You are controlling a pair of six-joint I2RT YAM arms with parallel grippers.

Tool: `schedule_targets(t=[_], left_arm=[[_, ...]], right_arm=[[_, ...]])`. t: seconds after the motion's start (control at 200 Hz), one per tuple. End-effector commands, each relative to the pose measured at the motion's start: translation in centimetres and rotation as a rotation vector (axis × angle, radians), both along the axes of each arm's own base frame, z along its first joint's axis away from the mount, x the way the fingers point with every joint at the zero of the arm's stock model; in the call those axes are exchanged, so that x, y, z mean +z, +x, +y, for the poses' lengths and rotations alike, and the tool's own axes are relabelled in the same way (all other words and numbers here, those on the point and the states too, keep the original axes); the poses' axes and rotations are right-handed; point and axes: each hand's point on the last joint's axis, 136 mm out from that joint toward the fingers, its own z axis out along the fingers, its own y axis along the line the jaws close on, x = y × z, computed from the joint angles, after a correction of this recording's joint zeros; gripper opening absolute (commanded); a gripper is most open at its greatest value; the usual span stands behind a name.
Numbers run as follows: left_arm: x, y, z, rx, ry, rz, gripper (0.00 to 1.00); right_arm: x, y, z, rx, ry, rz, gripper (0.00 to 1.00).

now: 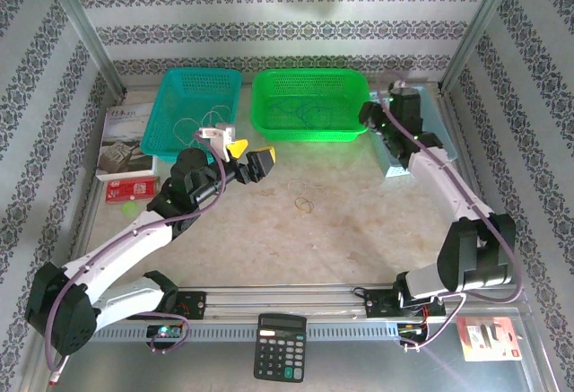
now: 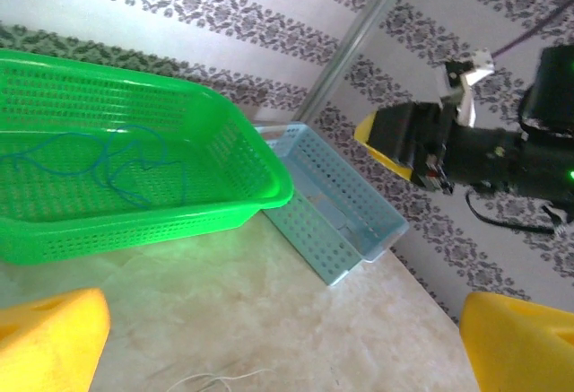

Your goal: Untangle the cables

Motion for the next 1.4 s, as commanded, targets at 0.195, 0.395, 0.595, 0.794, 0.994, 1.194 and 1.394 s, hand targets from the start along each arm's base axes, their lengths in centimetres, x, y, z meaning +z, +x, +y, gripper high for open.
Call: schedule_targets(t=[0.195,0.395,0.595,0.794,0.994,1.194,1.394], left_arm=[[-2.0,0.1,1.2,0.077,0.037,0.078,1.0],[-3.1,0.9,1.6,0.106,0.114,0.142,1.0],[-5.1,1.3,-0.1,0.024,0.209,0.21,1.0],[-8.3,1.9,-2.3,-0.073,0.347,0.292,1.0],[-10.8,2.3,-5.9,-0.156,0.528,0.285,1.0],[-13.4,2.3,-9.8,-0.235,0.759,0.242,0.99],[-16.4,2.3,-12.8,-0.323,0.928,0.234,0.89]], right_arm=[[-5.8,-4.4,8.0,0.144,0.062,0.104,0.58],[-10.0,-6.5,9.4,0.156,0.123,0.2,0.59],[-12.6,-8.3,9.6,0.144,0.162,0.257,0.59],[-12.9,-9.3,7.6,0.096,0.154,0.253,0.59],[-12.6,-9.6,4.5,0.033,0.192,0.247,0.6],[-12.0,-10.2,1.9,-0.014,0.217,0.228,0.6],[-12.1,-11.0,0.0,-0.059,0.239,0.221,0.61]])
